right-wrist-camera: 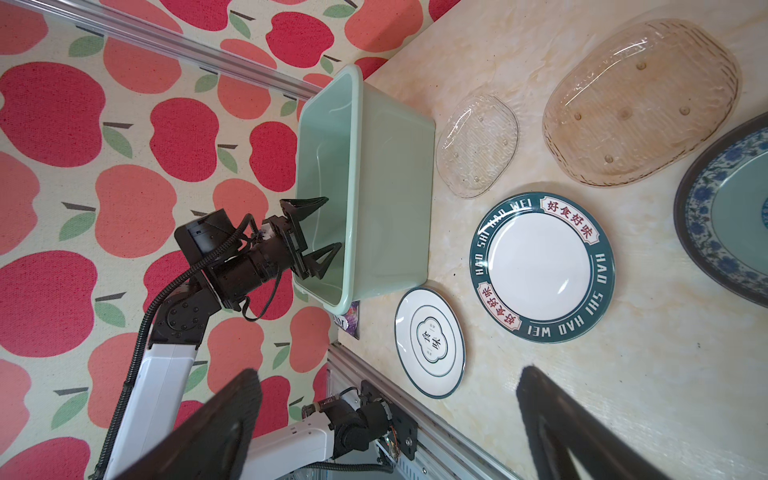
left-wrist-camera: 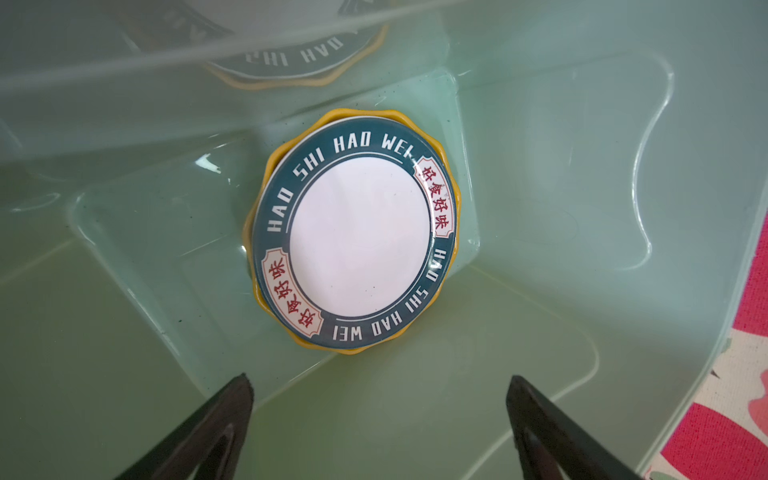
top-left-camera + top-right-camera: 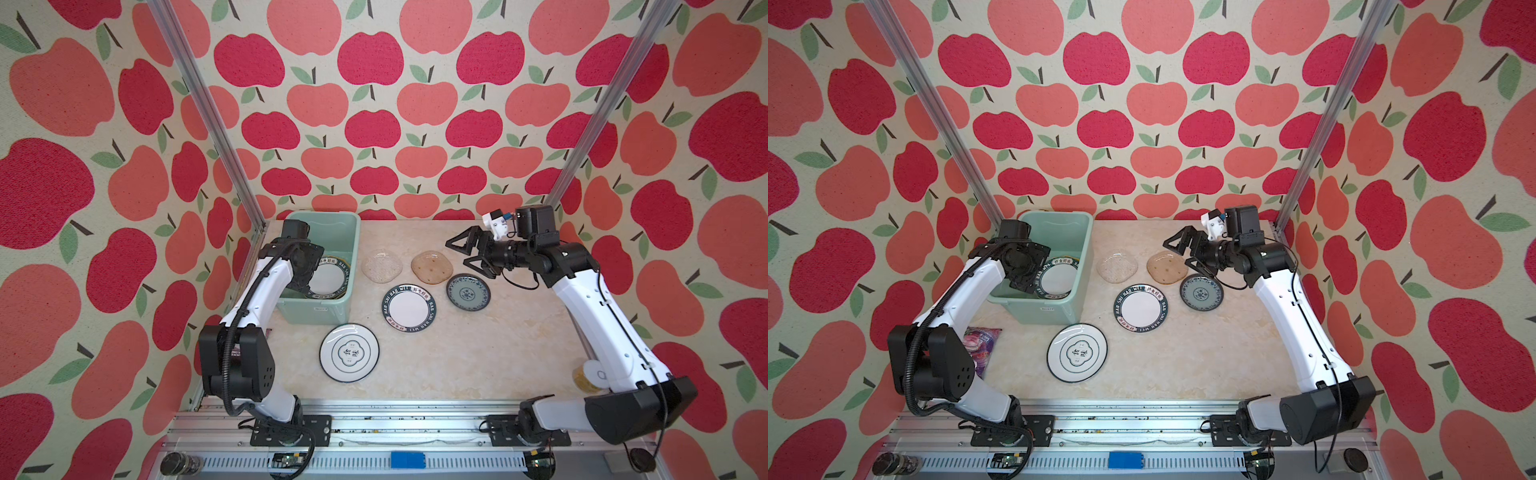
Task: Place the plates into the plastic bin on the countertop
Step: 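Raise the left gripper from the bin while the right moves toward the next green-rimmed plate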
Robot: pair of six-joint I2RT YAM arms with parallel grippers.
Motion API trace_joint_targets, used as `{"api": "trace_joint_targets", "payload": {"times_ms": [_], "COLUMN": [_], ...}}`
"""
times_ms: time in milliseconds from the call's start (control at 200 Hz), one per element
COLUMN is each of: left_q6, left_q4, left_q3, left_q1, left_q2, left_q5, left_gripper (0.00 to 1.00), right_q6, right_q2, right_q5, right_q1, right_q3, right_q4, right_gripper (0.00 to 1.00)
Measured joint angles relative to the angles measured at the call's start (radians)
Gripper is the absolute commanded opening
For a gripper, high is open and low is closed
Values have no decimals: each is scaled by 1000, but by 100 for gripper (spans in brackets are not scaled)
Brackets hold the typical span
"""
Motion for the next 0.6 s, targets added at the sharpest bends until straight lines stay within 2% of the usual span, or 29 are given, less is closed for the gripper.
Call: {"api": "trace_joint_targets", "payload": {"times_ms": [110, 285, 450, 600], "left_q6": [129, 449, 779, 1048], "left_q4": [-20, -21, -21, -29], "left_q3": [54, 175, 193, 193], "left_q1": [-3, -48, -160, -313], "left_q2": [-26, -113, -249, -300], "left_q5": [-16, -60, -100, -97], "left_gripper": [95, 94, 94, 97], "right_q6": [-1, -10, -35, -43], "right_q2": [-2, -1, 9, 10], "right_q5": [13, 53, 112, 146], "right_q1": [0, 3, 50, 109], "right_q3": [0, 0, -3, -77], "right_q4": [-24, -95, -154, -153], "right_gripper": [99, 99, 99, 99]}}
